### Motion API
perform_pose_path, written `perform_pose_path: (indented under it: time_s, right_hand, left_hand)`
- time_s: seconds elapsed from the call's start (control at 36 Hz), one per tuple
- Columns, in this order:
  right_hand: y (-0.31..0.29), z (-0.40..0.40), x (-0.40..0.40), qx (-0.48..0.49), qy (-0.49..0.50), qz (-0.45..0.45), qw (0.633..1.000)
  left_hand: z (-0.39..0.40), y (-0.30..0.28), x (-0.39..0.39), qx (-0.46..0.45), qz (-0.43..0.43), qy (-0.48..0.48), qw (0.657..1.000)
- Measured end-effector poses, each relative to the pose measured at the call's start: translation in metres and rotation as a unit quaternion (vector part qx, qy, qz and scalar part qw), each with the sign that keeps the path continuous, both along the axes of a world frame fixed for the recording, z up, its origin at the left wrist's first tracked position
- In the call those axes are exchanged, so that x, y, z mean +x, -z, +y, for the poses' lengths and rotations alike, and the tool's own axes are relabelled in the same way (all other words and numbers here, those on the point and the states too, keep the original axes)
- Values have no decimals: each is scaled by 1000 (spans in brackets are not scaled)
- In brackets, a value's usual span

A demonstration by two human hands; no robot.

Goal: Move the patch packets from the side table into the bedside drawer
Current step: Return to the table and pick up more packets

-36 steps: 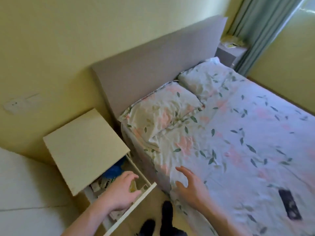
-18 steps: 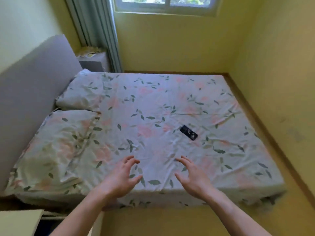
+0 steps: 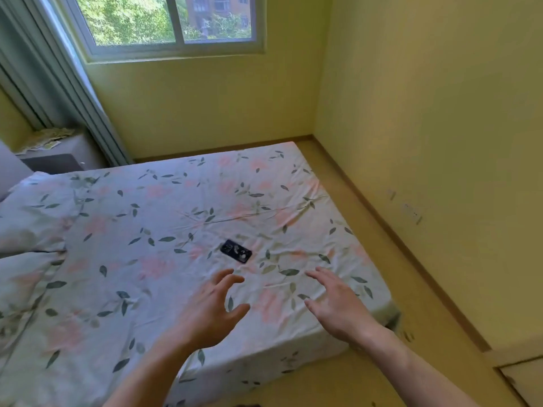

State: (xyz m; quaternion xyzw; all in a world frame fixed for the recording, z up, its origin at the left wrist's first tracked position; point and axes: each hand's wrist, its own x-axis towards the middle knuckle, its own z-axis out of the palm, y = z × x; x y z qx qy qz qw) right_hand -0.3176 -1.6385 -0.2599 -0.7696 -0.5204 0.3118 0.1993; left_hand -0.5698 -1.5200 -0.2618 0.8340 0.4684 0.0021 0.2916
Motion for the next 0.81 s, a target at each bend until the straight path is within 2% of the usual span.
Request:
perform_pose_path:
  time_s: [0.22, 0.42, 0.64, 0.81]
  right_hand:
    - [-4, 9, 126, 29, 29, 25, 999]
    - [-11, 22, 258, 11, 81, 7, 997]
    - [-27, 35, 410, 7, 142, -28, 989]
    - [-30, 68, 522, 22, 134, -24, 990]
  left_hand:
    - [31, 10, 116, 10, 33, 28, 999]
    - [83, 22, 266, 9, 30, 65, 997]
    - [117, 6, 467, 38, -8, 136, 990]
    - [135, -5, 580, 49, -43, 147, 987]
